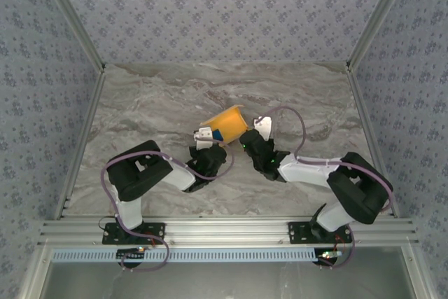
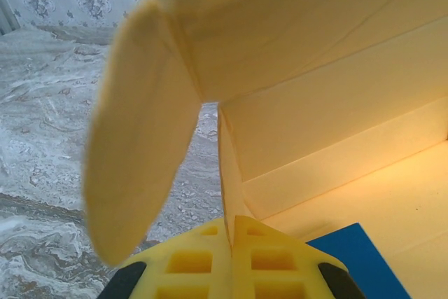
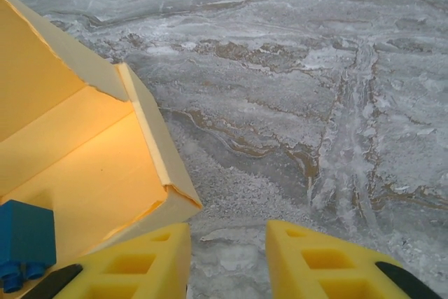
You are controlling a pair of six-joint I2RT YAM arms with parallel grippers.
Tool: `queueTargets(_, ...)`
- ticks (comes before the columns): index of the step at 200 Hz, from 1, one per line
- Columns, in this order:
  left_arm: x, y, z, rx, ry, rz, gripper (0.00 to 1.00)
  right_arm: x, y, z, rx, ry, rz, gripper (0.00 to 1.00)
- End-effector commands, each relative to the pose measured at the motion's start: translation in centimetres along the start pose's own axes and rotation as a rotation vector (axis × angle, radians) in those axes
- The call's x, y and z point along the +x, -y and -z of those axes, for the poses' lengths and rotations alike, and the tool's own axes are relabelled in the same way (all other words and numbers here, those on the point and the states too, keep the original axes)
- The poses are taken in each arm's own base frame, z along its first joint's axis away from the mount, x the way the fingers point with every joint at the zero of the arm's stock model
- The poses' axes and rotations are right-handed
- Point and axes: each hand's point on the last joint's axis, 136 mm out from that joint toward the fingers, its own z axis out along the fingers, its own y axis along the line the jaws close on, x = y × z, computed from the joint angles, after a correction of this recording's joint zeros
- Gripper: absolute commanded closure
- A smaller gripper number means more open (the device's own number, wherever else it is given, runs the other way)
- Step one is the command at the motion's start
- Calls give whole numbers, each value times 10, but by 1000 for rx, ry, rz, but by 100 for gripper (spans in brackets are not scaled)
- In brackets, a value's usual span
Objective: Fold the paper box
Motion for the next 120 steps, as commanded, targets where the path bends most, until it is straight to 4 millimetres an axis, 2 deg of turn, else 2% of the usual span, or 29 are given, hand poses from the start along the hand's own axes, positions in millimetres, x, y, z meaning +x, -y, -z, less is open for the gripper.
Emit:
queueTargets(1,17,-6,-3,-15,-46,-134,100,-9,10,9,5,-11,43,65)
queueTargets(56,10,6,-5,11,-44,-188,100,-49,12,16,-97,-51,62,61)
queueTargets(93,10,10,-6,23,-47,-215,100,-77,1,16,-215,-90,101,54)
queueTargets(120,10,10,-7,21,-46,-217,100,-96,-9,7,-258,-123,107,47)
